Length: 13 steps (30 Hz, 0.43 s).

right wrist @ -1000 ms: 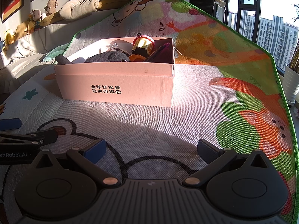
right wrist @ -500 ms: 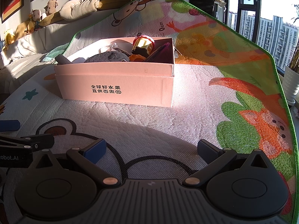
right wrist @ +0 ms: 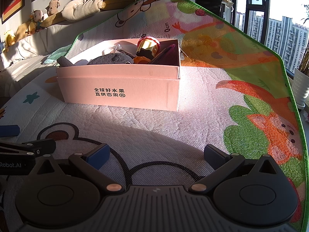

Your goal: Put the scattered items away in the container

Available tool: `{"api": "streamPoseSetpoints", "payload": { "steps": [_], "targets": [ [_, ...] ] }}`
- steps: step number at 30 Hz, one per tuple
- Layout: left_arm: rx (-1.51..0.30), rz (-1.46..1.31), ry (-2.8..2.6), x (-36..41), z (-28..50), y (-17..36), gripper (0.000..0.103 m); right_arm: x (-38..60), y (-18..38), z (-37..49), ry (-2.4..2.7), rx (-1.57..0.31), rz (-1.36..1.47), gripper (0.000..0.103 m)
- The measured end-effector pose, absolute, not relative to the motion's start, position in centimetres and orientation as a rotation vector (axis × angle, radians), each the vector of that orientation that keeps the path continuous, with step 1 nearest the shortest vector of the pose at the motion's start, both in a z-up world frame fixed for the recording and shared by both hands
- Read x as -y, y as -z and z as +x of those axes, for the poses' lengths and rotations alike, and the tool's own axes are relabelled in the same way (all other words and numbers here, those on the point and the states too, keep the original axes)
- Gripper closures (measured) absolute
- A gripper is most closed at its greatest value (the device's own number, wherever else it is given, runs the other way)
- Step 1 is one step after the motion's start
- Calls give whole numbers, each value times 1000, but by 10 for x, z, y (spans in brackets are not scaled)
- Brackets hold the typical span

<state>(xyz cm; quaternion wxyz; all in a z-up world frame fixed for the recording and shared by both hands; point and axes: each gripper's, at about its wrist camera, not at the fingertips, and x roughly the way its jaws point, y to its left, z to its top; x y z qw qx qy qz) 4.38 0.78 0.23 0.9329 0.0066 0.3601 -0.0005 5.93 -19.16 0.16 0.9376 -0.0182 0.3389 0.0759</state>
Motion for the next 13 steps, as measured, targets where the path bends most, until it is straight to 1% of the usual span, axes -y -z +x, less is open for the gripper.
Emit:
{"api": "streamPoseSetpoints", "payload": {
  "steps": [13],
  "targets": [
    [-737,14,4,-7,43,-3,0,191,-1,59,-155,-693,-37,0]
  ]
}}
